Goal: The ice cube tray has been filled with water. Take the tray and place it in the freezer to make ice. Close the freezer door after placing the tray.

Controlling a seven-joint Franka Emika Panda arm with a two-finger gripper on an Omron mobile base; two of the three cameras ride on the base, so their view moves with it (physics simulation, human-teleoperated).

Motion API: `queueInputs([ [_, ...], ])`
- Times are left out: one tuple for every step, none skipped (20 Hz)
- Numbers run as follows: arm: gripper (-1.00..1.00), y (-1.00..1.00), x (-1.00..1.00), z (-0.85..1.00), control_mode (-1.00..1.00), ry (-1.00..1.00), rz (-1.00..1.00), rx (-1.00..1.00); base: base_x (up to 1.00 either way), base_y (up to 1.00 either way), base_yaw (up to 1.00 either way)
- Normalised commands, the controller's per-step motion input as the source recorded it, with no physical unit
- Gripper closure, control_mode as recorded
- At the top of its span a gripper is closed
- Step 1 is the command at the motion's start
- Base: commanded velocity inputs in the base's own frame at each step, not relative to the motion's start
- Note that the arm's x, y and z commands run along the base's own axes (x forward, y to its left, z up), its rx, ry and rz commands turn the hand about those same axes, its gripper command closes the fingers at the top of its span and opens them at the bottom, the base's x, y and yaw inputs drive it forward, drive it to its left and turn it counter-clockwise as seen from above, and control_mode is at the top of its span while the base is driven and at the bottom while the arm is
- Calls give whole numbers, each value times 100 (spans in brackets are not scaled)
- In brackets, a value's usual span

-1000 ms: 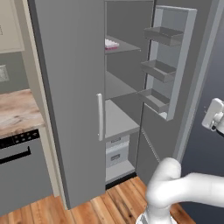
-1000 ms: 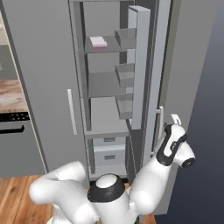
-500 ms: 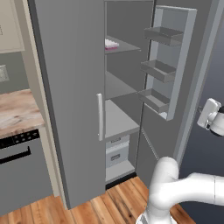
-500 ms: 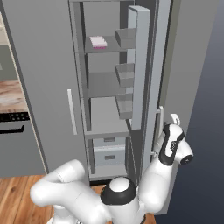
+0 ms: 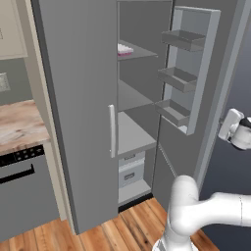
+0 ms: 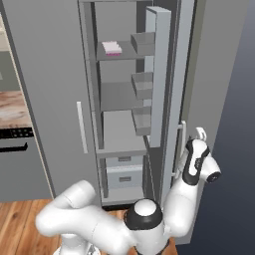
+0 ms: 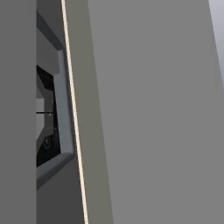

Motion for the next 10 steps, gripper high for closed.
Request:
queueInputs([
  [100, -5, 34, -9, -100, 2, 0, 0, 0, 0, 0],
  [100, -4, 34, -8, -100, 2, 0, 0, 0, 0, 0],
  [100, -4, 34, -11, -100, 4, 0, 0, 0, 0, 0],
  [100, -5, 33, -11, -100, 4, 0, 0, 0, 0, 0],
  [100, -10, 34, -7, -100, 4, 0, 0, 0, 0, 0],
  [100, -10, 34, -7, -100, 5, 0, 0, 0, 0, 0],
  [100, -9, 31, -6, -100, 4, 0, 0, 0, 0, 0],
  [100, -6, 30, -6, -100, 4, 0, 0, 0, 0, 0],
  [100, -6, 27, -5, -100, 4, 0, 0, 0, 0, 0],
  [100, -3, 23, -5, -100, 5, 0, 0, 0, 0, 0],
])
